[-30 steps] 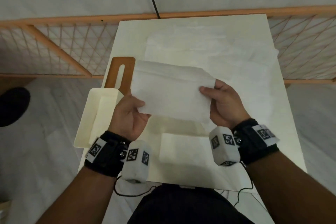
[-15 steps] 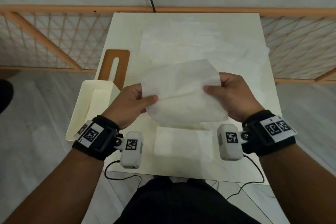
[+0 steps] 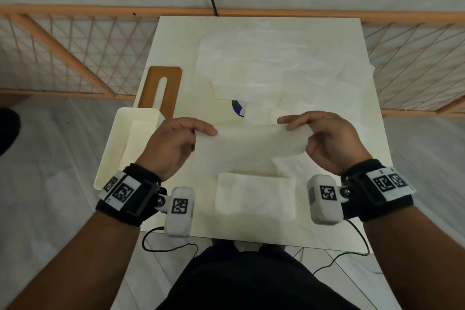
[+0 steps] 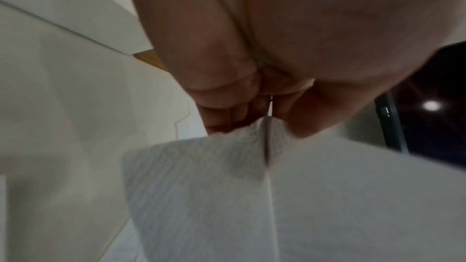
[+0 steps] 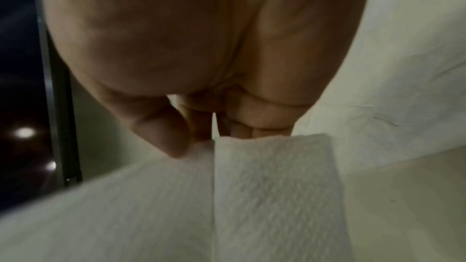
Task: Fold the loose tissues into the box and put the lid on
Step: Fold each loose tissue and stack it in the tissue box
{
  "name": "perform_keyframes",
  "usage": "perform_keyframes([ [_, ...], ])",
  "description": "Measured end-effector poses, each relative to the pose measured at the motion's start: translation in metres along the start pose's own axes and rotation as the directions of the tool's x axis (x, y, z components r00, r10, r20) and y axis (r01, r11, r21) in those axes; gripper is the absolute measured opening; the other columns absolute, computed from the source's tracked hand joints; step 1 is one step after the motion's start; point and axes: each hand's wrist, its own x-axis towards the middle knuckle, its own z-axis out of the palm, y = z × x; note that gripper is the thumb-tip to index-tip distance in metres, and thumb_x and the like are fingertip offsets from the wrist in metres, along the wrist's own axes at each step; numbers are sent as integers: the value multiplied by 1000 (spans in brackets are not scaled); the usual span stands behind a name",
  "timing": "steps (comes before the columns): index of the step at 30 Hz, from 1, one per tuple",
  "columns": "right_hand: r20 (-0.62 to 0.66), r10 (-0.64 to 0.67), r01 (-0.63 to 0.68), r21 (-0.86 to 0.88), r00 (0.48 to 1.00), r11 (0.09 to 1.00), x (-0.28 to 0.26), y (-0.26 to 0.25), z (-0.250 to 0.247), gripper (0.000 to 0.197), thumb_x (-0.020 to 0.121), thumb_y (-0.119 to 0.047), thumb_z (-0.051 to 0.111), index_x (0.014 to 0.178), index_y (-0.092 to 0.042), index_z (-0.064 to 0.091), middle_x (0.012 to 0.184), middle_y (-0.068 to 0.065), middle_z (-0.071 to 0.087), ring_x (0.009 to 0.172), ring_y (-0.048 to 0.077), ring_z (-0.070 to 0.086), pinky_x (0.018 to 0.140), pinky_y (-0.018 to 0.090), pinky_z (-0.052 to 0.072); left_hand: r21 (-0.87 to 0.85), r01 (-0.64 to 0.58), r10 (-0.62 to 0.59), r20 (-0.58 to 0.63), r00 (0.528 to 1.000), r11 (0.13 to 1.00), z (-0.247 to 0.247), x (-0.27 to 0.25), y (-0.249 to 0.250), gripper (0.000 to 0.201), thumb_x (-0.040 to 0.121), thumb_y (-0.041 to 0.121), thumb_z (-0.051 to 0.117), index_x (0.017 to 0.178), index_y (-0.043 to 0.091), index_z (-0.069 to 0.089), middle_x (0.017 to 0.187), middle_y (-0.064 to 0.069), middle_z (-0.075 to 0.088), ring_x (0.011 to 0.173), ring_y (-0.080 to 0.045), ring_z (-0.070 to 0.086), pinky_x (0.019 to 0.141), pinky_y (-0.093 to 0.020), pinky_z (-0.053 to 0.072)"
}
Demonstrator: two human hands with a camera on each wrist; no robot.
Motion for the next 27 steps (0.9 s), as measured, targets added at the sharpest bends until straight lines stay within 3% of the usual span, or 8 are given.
perform_keyframes([
  [3,-24,100,-99,41,995,994,-2,6,-2,28,85,-20,58,77,0,76,111,26,68,96,37,62,82,41,50,-145,42,-43,-1,999,989,1,-3,-7,22,80,19,59,78,9,79,98,-14,70,97,-30,65,82,-39,54],
  [6,-113,55,-77,-193,992,978,0,15,-3,6,73,-8,79,79,-10,78,98,21,71,90,37,60,78,41,46,28,58,-54,-113,992,998,5,-2,-19,25,91,2,64,79,19,79,97,-9,73,96,-32,66,84,-41,55],
  [9,-123,84,-117,-298,989,947,-2,29,-10,22,73,4,80,80,-17,78,105,13,75,92,39,68,82,49,51,191,109,-86,-124,989,975,4,-3,-36,24,82,-5,73,91,17,75,97,-6,75,86,-24,72,81,-40,58],
  [13,-175,207,-263,-415,962,871,-17,60,-19,24,73,11,77,88,-8,72,102,15,74,79,31,70,67,43,56,420,217,-164,-159,974,881,-1,-2,-82,23,76,8,83,89,26,78,74,8,65,70,-11,59,76,-29,53],
  [17,-282,209,-350,-724,936,594,-29,105,-30,22,72,1,80,84,-15,70,82,5,71,59,17,69,54,27,54,684,248,-193,-157,969,687,12,-1,-129,18,78,14,79,91,26,75,71,12,58,67,-7,56,65,-12,41],
  [19,-298,191,-354,-794,935,495,-30,122,-32,23,72,-4,80,82,-22,68,78,-3,69,61,14,67,59,22,51,738,239,-177,-162,971,631,21,1,-144,15,81,14,75,93,24,73,76,13,58,71,-3,56,64,-7,38],
  [21,-301,156,-339,-826,941,451,-30,134,-33,25,73,-6,79,81,-26,66,84,-8,67,69,9,64,66,18,46,756,243,-163,-180,970,608,25,5,-155,14,83,13,73,92,23,71,78,10,59,73,-5,55,67,-12,39],
  [27,-273,72,-279,-877,959,391,-24,145,-35,20,75,-3,76,91,-15,73,100,1,62,80,16,57,74,19,39,769,254,-140,-212,967,587,25,11,-162,11,84,12,73,89,21,69,87,9,56,78,-7,55,65,-3,33],
])
